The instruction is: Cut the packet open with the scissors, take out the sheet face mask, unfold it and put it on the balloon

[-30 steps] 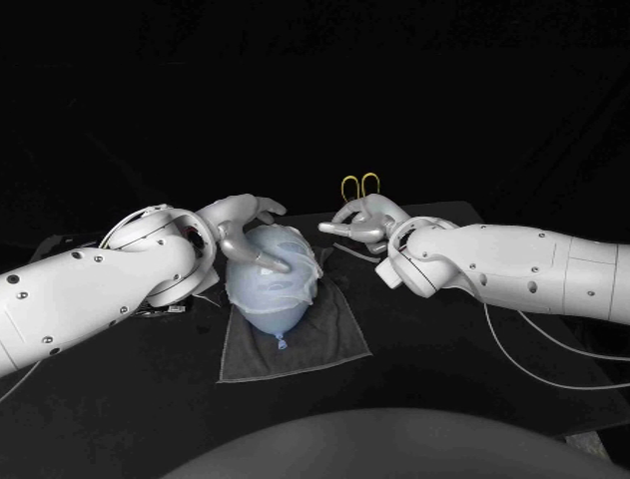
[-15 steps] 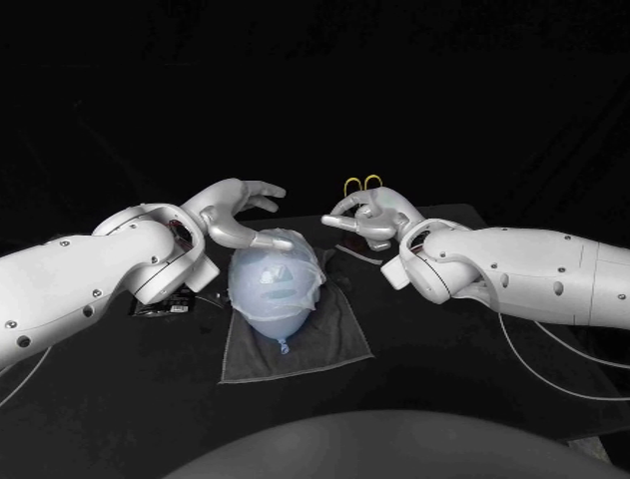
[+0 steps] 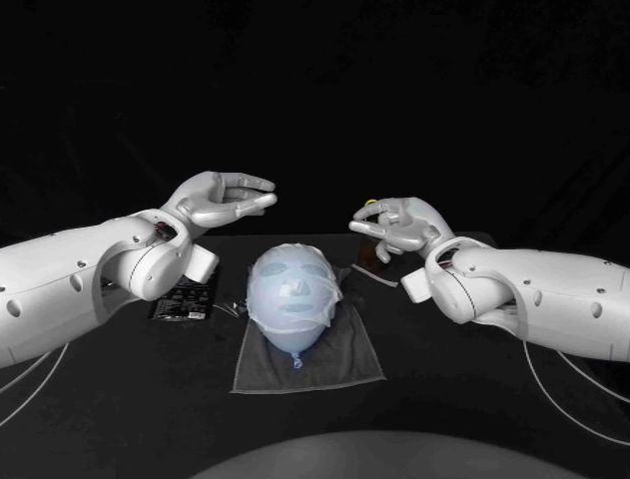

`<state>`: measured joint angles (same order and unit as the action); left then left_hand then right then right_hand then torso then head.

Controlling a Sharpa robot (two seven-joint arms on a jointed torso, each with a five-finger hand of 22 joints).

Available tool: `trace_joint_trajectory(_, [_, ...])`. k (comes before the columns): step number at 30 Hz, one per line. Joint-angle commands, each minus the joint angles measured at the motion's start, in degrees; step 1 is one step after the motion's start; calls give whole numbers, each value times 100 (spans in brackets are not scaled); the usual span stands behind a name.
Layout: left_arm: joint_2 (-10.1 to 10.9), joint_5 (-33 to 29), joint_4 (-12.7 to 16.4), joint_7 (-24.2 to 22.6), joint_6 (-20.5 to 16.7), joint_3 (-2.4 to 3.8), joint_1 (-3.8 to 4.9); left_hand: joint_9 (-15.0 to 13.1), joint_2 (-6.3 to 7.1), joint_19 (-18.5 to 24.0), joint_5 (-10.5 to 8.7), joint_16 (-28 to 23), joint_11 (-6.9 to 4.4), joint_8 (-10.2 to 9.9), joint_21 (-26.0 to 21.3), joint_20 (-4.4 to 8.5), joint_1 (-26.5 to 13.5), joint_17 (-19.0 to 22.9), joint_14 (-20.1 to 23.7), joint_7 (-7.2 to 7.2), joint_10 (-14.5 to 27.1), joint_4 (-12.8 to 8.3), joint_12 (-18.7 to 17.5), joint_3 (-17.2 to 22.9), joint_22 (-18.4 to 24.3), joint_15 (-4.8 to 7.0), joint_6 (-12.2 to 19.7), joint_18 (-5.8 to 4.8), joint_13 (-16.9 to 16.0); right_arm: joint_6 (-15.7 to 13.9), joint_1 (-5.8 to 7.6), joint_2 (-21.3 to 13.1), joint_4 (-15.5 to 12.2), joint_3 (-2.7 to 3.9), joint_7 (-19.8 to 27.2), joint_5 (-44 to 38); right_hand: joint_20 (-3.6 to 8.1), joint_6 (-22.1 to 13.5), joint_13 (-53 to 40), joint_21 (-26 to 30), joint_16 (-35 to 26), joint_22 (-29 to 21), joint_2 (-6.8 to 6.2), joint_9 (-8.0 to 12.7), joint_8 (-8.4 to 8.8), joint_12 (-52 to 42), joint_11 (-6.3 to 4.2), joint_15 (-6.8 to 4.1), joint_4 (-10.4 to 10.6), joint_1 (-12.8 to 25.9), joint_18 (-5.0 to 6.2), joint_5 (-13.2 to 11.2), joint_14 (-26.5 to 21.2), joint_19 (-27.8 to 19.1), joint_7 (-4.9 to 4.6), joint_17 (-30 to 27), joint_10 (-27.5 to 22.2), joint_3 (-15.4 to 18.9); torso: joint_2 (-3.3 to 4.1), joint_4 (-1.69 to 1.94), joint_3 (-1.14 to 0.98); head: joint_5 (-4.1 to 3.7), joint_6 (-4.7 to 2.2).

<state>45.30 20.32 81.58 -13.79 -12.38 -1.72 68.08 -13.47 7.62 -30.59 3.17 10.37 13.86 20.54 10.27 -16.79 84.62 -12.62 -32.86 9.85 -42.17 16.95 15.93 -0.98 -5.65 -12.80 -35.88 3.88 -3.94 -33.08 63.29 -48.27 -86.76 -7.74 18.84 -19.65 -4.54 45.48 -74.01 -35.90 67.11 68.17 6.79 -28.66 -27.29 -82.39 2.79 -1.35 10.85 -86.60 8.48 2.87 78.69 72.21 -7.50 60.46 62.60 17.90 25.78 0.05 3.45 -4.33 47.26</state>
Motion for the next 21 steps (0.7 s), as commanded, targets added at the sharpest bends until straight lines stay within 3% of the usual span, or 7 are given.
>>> trace_joint_trajectory(1, [17,-1452,-106,-850,100,4,-66,-53,-204,-454,-37,189,-69,106,176,11,15,-136,-565,498,-230,-14,-4,114,-61,76,-267,73,15,122,22,31,98,6,378,577,-53,107,2947,1066,-683,-587,489,114,276,4889,45,43,-59,-610,185,10,-384,-334,-54,-632,-132,217,-139,8,85,256,-107])
trace_joint_trajectory(3, [24,-1639,-171,-954,111,4,-109,-61,-321,-559,-39,252,-135,142,201,16,39,-163,-805,446,-475,-22,4,157,-51,136,-416,114,14,133,28,54,163,6,453,773,-118,64,3142,1292,-1649,-741,602,175,393,5159,108,170,-52,-679,154,-15,-1083,-547,-148,-1548,-429,273,-198,12,122,324,-128])
trace_joint_trajectory(4, [27,-1740,-211,-1013,109,4,-137,-55,-348,-616,-36,275,-162,138,214,17,51,-163,-897,428,-559,-25,-21,158,-45,166,-462,141,22,157,31,71,215,6,496,898,-194,0,3359,1544,-1918,-925,653,240,501,5424,225,247,-72,-749,140,-4,-1410,-779,-189,-1648,-733,362,-229,17,138,356,-150])
trace_joint_trajectory(10, [63,-2090,-381,-1270,33,4,-268,-30,-448,-738,-40,321,-256,131,203,14,88,-149,-1196,381,-961,-29,-90,131,5,261,-696,207,23,387,38,205,592,7,650,1324,-443,20,4660,2249,-2800,-1677,962,501,886,6280,417,462,-244,-1026,166,10,-2009,-1082,-343,-2253,-694,840,-364,32,204,532,-225])
trace_joint_trajectory(14, [68,-2204,-467,-1417,-40,3,-339,35,-452,-436,-43,111,-183,0,2,3,66,-47,-996,324,-850,-28,-378,55,126,177,-642,96,39,584,21,325,836,8,706,1421,-518,27,5230,2502,-3430,-1995,985,617,1091,6620,491,559,-259,-1021,171,3,-2158,-1184,-421,-2708,-652,829,-428,57,206,600,-264])
trace_joint_trajectory(15, [62,-2219,-491,-1451,-64,3,-358,58,-437,171,-40,-18,-152,-50,-235,-3,51,42,-755,317,-826,-25,-488,17,234,137,-623,-3,37,628,14,357,888,7,715,1423,-568,-1,5429,2637,-3778,-2133,992,665,1178,6765,535,635,-253,-1007,154,-8,-2304,-1292,-448,-2916,-685,832,-454,69,205,600,-257])
trace_joint_trajectory(21, [10,-2252,-550,-1603,-194,1,-448,83,-437,897,-41,-93,-136,-103,-497,-13,51,89,-720,292,-880,-25,-614,-27,321,122,-646,-50,33,813,-21,505,1031,0,724,1274,-737,-26,6121,3050,-4691,-2696,983,827,1439,7189,653,787,-342,-925,151,-6,-2422,-1475,-495,-3503,-682,817,-486,89,185,567,-254])
